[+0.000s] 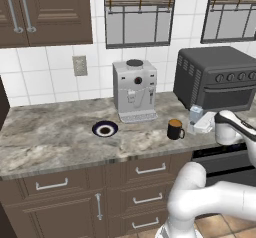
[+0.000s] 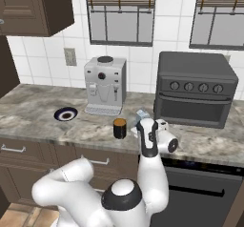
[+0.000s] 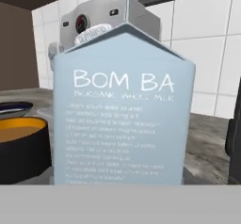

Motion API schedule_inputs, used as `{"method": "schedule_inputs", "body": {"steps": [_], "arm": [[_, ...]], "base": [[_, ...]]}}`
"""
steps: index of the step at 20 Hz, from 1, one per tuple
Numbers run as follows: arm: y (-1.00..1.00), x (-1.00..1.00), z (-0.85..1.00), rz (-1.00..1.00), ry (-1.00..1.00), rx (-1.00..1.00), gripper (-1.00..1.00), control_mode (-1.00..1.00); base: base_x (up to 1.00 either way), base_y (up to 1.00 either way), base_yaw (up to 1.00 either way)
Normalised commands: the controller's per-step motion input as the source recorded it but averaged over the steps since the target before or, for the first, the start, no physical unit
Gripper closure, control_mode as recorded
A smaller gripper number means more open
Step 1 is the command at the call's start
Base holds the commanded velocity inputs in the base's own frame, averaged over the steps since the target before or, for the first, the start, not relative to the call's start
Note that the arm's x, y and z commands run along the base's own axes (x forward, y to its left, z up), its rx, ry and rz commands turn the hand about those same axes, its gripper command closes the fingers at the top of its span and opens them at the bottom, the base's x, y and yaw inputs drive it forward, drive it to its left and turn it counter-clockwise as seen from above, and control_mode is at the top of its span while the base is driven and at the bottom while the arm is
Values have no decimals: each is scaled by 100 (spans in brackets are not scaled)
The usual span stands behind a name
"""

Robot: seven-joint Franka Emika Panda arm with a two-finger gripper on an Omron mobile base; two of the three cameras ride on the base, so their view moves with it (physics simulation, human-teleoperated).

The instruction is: Take a sugar cube from the saucer and place it inside the coffee. Then, grab milk from the fridge and place it next to the coffee on the counter to sweeten the coffee.

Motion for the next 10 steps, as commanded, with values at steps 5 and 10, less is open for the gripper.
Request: {"method": "schedule_inputs", "body": {"steps": [5,10], "arm": [[0,0,0,0,0,0,-100,-100],[-3,-10,0,0,0,0,-100,-100]], "base": [[0,0,0],[0,0,0]]}}
